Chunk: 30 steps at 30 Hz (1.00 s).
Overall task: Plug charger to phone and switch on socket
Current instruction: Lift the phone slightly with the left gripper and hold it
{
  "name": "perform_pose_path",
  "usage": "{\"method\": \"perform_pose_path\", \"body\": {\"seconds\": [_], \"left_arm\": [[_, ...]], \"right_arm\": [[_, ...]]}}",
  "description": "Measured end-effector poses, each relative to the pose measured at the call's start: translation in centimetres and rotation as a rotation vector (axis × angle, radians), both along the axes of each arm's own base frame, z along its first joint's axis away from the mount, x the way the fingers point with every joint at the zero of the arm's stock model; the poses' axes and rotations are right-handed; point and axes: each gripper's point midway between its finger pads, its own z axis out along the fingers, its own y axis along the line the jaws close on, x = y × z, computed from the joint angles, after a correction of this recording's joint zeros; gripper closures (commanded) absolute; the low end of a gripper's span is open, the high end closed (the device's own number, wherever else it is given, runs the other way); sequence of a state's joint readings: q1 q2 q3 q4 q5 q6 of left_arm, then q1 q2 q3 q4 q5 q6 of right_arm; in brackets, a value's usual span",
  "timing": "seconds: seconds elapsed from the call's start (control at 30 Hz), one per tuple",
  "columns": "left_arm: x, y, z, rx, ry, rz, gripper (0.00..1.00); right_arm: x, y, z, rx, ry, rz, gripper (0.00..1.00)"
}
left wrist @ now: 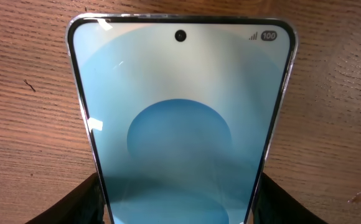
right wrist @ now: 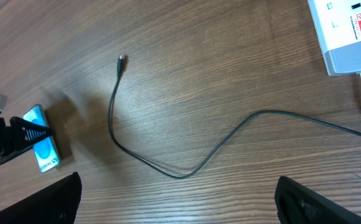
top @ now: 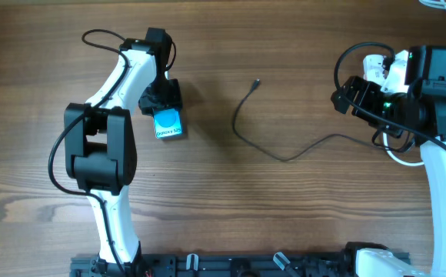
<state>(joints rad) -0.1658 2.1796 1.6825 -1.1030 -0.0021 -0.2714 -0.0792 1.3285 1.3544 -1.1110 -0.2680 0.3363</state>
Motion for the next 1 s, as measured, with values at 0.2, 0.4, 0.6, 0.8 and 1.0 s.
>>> {"method": "perform_pose_path", "body": {"seconds": [0.2,0.4,0.6,0.8,1.0], "left_arm": [[0.0,0.0,0.0,0.000,0.000,0.000,0.67],[0.5,-0.1,0.0,-0.003,-0.019,0.000,0.63],[2.6,-0.4,0.0,-0.018,-0.106,0.000,0.61],[1.6,-0.3,-1.4,-0.014,-0.083,0.000,0.59],[1.2,-0.2,-2.1,-0.018,-0.099,0.000,0.54]], "right_arm": [[0.0,0.0,0.0,0.000,0.000,0.000,0.00],[0.0,0.0,0.0,0.000,0.000,0.001,0.00],[0.0,0.0,0.0,0.000,0.000,0.000,0.00],[0.0,0.0,0.0,0.000,0.000,0.000,0.00],[0.0,0.0,0.0,0.000,0.001,0.000,0.00]]}}
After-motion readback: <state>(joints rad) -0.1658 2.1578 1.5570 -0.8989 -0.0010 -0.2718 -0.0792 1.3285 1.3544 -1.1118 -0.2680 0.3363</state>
